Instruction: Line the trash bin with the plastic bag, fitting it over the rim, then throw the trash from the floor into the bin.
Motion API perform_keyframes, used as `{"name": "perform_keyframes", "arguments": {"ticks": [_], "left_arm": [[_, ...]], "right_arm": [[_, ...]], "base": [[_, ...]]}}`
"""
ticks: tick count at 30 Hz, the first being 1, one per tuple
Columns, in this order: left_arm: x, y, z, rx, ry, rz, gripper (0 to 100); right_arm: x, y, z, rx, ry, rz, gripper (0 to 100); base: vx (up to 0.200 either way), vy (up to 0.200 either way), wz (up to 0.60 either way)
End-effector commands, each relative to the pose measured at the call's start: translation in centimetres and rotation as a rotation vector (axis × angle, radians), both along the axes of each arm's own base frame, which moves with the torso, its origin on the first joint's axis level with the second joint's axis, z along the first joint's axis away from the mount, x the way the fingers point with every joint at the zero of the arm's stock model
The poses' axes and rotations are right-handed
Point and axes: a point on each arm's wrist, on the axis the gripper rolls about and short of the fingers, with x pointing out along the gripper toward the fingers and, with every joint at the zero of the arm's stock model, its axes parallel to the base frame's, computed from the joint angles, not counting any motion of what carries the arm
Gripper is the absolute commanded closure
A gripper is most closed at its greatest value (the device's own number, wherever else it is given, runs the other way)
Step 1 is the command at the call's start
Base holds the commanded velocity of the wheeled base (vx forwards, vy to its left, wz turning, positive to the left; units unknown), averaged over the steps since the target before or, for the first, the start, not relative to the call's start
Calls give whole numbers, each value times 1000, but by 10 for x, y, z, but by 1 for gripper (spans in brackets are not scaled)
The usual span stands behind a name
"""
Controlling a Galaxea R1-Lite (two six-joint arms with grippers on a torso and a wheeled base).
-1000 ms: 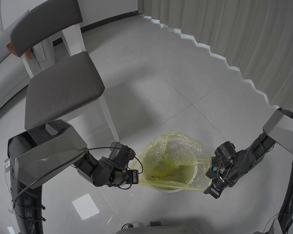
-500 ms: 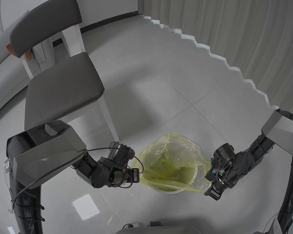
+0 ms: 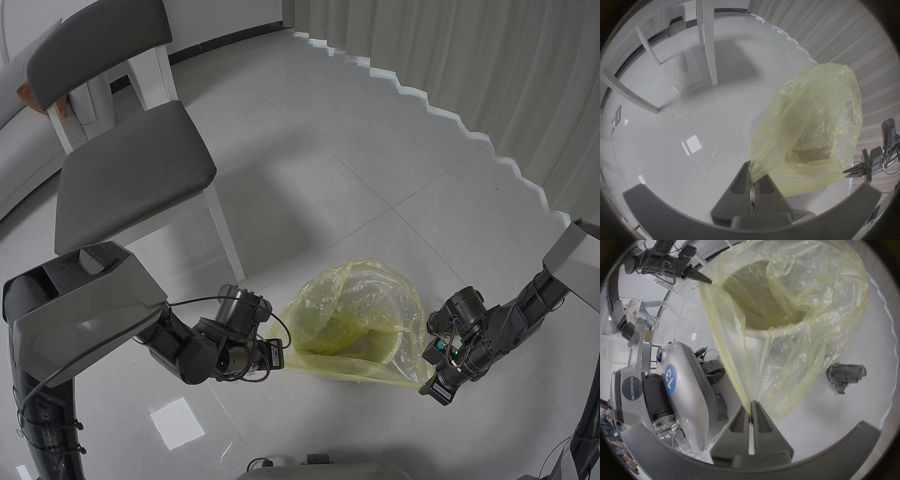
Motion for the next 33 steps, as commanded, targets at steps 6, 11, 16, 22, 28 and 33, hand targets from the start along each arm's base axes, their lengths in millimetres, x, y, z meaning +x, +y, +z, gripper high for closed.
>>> {"name": "perform_keyframes", "arguments": {"ticks": [6, 11, 16, 22, 28, 33], "left_arm": [[12, 8, -10, 16, 19, 36, 100], [23, 8, -16, 20, 27, 51, 100], [37, 12, -20, 23, 16, 73, 100], [51, 15, -21, 40, 31, 87, 100], [66, 13, -17, 65, 29, 69, 100], [81, 12, -17, 76, 19, 68, 100]], "right_arm": [[14, 1, 0, 10, -20, -34, 100], [26, 5, -3, 20, -27, -54, 100], [34, 6, -9, 18, -25, -59, 100], [45, 2, -14, 17, -29, -75, 100], [57, -9, -16, 15, -26, -111, 100], [69, -19, -16, 10, -27, -130, 100]], "base": [[0, 0, 0], [0, 0, 0], [0, 0, 0], [0, 0, 0], [0, 0, 0], [0, 0, 0]]}}
